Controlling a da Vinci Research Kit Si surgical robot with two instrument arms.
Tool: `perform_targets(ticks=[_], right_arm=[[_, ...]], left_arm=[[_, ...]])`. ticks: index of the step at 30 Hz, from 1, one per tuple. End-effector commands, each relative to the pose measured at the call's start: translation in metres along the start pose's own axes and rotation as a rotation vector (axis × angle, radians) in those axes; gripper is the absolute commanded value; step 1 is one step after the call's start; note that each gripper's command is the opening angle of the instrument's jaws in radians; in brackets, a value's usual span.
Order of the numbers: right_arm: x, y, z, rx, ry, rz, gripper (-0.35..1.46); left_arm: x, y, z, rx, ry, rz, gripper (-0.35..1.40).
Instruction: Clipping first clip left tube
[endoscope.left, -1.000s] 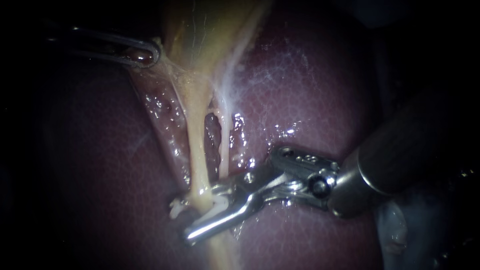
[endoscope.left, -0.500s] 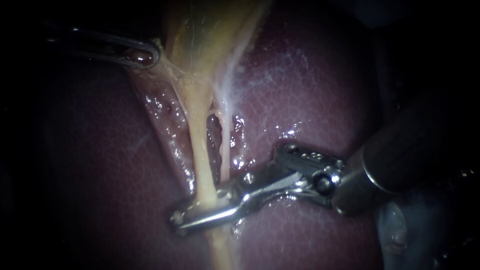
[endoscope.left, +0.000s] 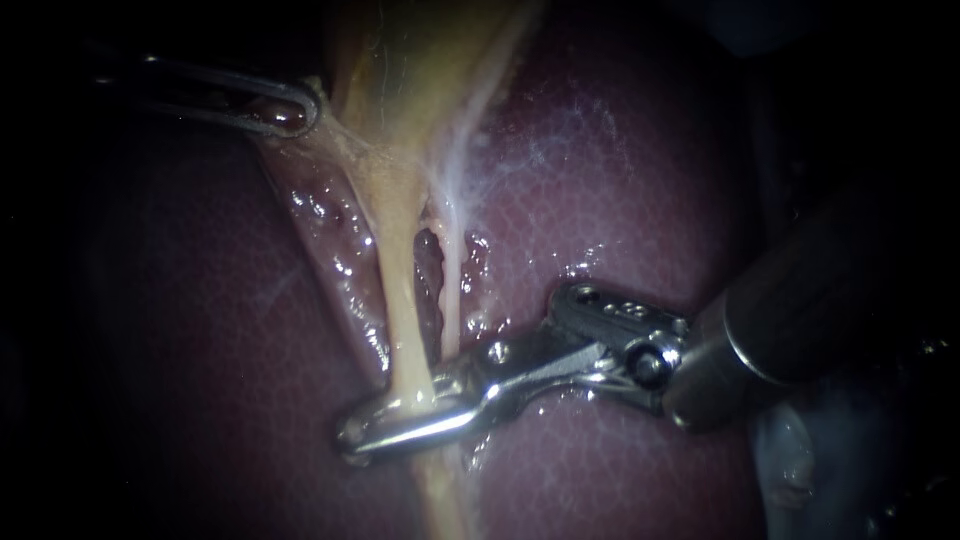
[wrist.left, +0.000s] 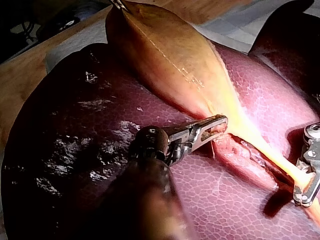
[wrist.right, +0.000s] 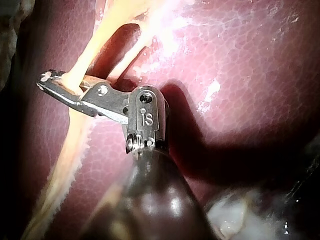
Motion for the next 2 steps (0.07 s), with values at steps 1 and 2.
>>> perform_targets(ticks=[1,2], right_arm=[[0.0000,0.0000,0.0000,0.000,0.000,0.000,-0.35],[0.0000,0.0000,0.0000,0.000,0.000,0.000,-0.35]], left_arm=[[0.0000,0.0000,0.0000,0.000,0.000,0.000,-0.35],[0.0000,0.0000,0.0000,0.000,0.000,0.000,-0.35]])
